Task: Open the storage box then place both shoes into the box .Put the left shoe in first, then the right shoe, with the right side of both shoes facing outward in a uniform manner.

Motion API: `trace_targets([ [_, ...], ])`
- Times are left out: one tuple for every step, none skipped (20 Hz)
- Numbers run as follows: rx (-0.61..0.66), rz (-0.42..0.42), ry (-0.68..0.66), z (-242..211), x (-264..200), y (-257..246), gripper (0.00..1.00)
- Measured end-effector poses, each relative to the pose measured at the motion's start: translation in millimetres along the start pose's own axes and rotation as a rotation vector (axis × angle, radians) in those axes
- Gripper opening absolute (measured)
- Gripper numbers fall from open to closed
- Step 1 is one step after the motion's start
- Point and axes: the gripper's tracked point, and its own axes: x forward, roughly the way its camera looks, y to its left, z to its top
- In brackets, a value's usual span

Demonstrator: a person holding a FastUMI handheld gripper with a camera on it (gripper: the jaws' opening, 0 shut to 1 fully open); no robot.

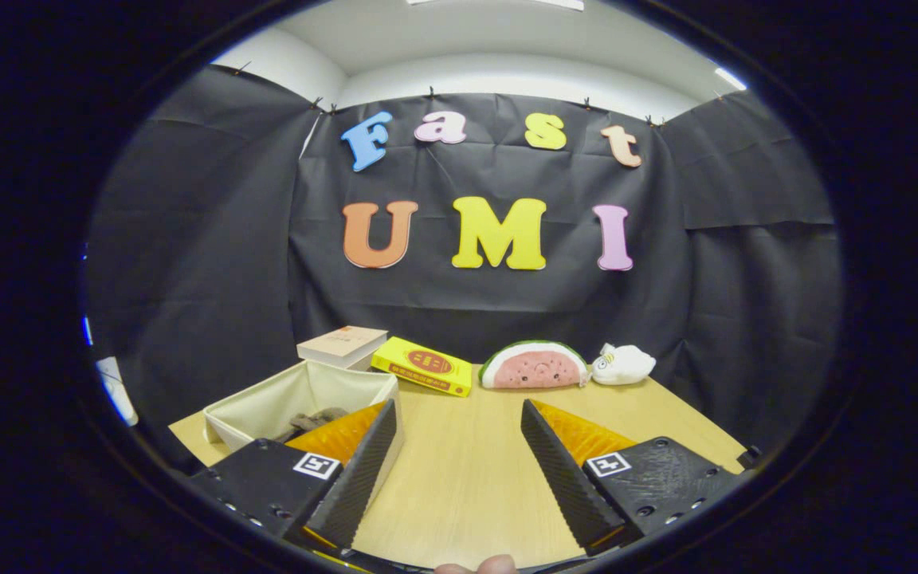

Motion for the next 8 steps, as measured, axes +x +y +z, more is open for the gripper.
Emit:
trace_targets([
  [0.0,0.006,0.0,-2.7,-1.6,3.4,0.96],
  [-0.004,0.01,0.003,-6.0,-2.0,7.2,0.96],
  [-0.009,0.011,0.006,-8.5,-0.8,10.3,0.96],
  [-0.018,0.008,0.008,-11.9,-1.0,11.5,0.96],
  [-0.019,0.017,0.01,-12.2,-1.2,15.9,0.96],
  [-0.017,0.019,0.02,-14.4,-1.0,17.7,0.96],
  [0.003,0.029,0.024,-14.4,-2.7,20.2,0.96],
  [0.021,0.035,0.017,-10.1,-4.3,21.4,0.96],
])
